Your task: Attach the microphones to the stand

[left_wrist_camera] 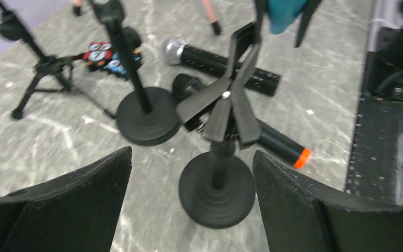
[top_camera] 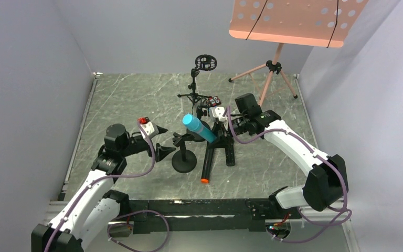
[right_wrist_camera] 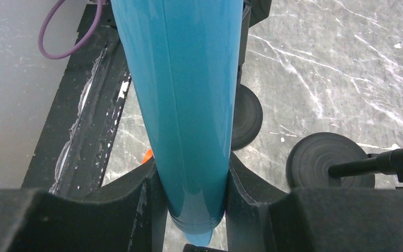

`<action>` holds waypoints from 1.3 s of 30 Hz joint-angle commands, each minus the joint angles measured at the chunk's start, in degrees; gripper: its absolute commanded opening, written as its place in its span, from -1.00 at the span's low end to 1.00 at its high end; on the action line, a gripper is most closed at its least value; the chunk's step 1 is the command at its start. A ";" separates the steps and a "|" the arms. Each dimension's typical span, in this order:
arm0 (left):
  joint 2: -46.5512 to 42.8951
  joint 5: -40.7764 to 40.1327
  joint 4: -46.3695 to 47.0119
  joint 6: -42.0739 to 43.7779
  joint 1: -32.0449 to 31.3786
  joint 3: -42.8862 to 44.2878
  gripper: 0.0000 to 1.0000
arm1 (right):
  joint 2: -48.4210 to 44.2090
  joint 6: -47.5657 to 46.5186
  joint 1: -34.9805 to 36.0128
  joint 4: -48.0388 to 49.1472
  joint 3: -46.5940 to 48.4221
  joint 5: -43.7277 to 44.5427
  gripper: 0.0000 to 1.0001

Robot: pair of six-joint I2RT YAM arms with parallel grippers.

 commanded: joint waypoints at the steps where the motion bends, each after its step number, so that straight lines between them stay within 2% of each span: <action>1: 4.30 17.18 7.23 -1.14 0.63 4.18 0.76 | -0.53 -1.64 0.29 3.48 -0.24 -3.96 -0.95; 10: 4.69 18.81 13.01 -0.83 0.63 1.31 0.75 | 0.05 0.55 0.30 5.25 -2.03 -6.02 -0.94; 16: 8.89 18.93 13.66 0.02 0.63 2.78 0.67 | 0.45 1.02 0.29 5.67 -2.00 -6.03 -0.93; 29: 10.57 18.66 16.49 -3.17 0.54 2.83 0.50 | 2.70 2.39 0.29 6.03 -1.06 -6.67 -0.92; 32: 10.84 18.63 14.79 -2.08 0.54 3.36 0.43 | 3.02 2.97 0.29 6.52 -0.98 -6.79 -0.92; 39: 12.08 18.46 13.05 -1.81 0.19 4.63 0.07 | 4.83 4.31 0.53 6.88 0.63 -7.35 -0.92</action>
